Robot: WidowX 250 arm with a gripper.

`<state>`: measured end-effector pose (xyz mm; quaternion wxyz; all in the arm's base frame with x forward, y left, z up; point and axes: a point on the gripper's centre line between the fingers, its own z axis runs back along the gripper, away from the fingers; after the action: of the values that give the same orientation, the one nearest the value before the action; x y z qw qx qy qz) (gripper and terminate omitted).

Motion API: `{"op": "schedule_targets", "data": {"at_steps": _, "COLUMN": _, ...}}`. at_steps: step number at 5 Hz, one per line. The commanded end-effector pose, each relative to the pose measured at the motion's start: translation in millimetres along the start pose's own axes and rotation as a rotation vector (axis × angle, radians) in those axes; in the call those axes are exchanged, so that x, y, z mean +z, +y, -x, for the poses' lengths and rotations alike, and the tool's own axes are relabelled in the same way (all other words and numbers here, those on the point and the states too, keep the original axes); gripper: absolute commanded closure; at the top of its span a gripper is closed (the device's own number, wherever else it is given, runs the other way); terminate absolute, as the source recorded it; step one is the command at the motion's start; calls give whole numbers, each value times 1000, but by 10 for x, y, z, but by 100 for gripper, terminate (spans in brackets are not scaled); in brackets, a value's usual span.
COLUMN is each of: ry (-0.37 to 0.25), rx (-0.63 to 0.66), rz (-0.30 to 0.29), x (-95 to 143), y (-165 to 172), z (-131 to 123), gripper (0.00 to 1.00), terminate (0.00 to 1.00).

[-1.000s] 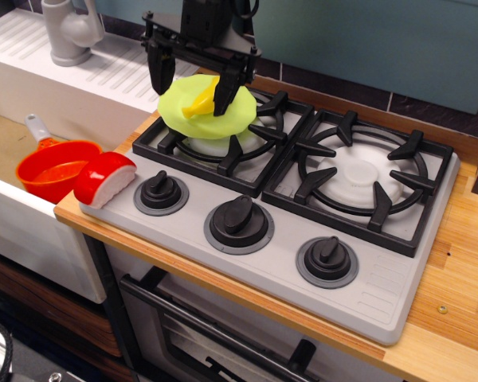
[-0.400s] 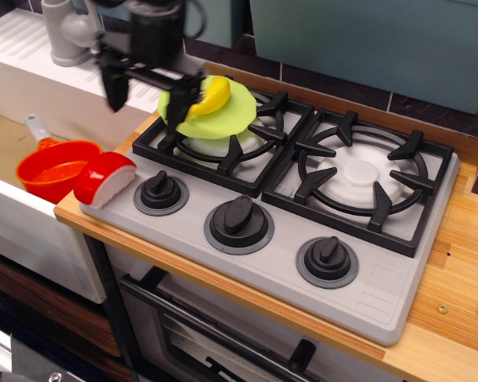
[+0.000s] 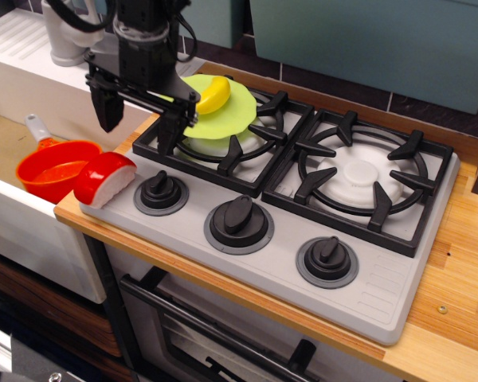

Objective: End effector transition from object to object

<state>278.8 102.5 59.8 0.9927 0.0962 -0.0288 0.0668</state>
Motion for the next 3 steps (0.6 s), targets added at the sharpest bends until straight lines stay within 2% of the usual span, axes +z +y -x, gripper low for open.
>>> {"op": "schedule_targets", "data": {"at_steps": 1, "ry": -84, "rx": 24, "rz": -19, "x": -29, "y": 120, "z": 165, "gripper": 0, "terminate": 0}}
{"op": "schedule_targets", "data": {"at_steps": 2, "ry": -98, "rx": 17, "rz": -24, "x": -84, "y": 139, "z": 261, "gripper": 0, "terminate": 0}}
{"op": "schedule_targets", "data": {"at_steps": 3, "ry": -100, "rx": 5, "rz": -13, "x": -133, "y": 190, "z": 249, "gripper": 0, "terminate": 0}}
